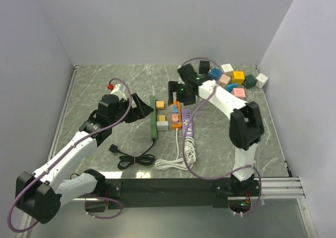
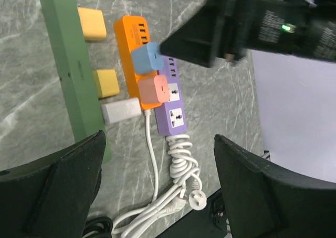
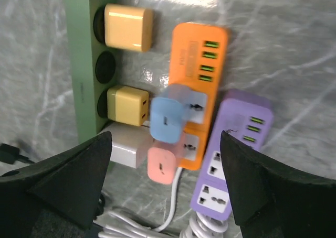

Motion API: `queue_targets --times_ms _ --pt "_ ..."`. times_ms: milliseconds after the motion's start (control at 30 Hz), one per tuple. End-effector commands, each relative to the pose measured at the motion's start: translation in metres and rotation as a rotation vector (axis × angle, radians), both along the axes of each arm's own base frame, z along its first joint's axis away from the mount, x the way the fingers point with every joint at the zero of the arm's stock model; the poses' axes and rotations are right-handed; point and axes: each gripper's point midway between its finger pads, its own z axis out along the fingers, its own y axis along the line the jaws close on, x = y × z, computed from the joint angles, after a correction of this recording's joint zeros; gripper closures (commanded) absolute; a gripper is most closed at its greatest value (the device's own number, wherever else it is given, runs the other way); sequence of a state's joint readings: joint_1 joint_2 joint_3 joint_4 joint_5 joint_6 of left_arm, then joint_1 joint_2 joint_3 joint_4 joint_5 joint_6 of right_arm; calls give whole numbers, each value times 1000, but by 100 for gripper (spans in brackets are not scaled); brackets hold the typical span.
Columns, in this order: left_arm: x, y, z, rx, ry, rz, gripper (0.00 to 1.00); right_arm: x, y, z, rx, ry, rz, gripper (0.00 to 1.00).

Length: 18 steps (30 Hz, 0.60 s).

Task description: Pull the plug off the socket

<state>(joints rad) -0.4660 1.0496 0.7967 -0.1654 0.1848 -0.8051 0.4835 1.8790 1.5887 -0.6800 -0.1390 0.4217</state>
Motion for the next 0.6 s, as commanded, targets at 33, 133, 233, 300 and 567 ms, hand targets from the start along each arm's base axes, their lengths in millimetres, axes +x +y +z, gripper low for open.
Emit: queue_targets --times_ms 33,133,233,300,567 --pt "-8 9 0 -14 -18 23 10 15 15 -7 -145 -50 71 11" --pt "-12 13 -1 -10 -19 31 10 22 19 -20 -206 -48 61 11" --pt "-15 18 1 1 -31 42 9 27 23 -24 -225 -61 53 14" --pt "-17 20 0 6 -32 46 9 28 25 -29 -240 -47 54 16" --pt "-16 19 -17 7 0 49 8 -6 41 -54 -212 37 82 31"
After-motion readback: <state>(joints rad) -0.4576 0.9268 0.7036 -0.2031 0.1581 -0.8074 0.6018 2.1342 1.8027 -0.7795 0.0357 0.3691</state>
